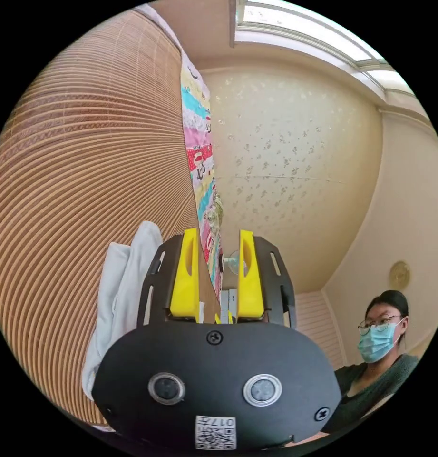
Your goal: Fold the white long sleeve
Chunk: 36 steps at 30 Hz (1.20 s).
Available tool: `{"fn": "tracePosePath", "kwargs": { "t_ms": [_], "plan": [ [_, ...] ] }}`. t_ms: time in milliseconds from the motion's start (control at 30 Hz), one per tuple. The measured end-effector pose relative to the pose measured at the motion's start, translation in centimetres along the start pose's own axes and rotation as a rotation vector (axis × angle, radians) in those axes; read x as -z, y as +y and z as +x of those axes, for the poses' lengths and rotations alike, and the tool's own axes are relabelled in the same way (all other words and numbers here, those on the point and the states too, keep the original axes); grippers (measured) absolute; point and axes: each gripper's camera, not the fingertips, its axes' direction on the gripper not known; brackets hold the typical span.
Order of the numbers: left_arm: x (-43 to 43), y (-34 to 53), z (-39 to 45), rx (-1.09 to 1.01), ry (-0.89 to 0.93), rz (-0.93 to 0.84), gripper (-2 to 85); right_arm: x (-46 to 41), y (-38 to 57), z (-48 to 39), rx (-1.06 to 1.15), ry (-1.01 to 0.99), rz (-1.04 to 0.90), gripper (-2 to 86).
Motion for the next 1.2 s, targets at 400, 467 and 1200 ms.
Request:
{"fn": "tracePosePath", "kwargs": {
  "t_ms": [400, 467, 1200],
  "plan": [
    [-8.6, 3.3, 0.8, -0.266, -0.496, -0.200, 10.2, -14.1, 4.8, -4.4, 0.633, 0.835, -0.320, 11.3],
    [-11.0, 2.9, 0.1, -0.270, -0.518, -0.245, 7.4, -17.9, 4.2, -1.5, 0.540, 0.956, -0.503, 9.2],
    [-7.6, 11.0, -6.7, -0.131, -0.473, -0.420, 16.5, -12.4, 8.9, -1.1, 0.511, 0.833, -0.254, 7.0]
  ]
}}
